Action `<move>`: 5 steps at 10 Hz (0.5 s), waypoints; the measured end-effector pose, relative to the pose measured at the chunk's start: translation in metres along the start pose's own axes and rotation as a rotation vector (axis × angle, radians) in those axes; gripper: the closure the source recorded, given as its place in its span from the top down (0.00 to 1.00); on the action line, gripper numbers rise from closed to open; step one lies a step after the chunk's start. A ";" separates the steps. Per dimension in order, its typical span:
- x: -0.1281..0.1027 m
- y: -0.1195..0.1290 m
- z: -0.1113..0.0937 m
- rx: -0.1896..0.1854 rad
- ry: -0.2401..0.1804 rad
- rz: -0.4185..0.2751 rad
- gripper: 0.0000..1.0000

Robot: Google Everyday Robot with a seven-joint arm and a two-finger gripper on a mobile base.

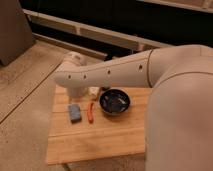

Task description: Place the white sponge in the ceramic bowl

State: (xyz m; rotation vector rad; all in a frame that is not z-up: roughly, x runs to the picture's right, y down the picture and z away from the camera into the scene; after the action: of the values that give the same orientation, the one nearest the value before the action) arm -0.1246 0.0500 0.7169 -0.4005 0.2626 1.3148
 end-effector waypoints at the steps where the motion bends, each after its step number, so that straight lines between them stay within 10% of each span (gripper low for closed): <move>1: 0.000 0.000 0.000 0.000 0.000 0.000 0.65; 5: -0.006 0.019 0.022 -0.007 0.036 -0.073 0.65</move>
State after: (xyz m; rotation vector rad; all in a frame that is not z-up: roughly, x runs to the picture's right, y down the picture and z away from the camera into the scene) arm -0.1450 0.0582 0.7363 -0.4363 0.2717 1.2379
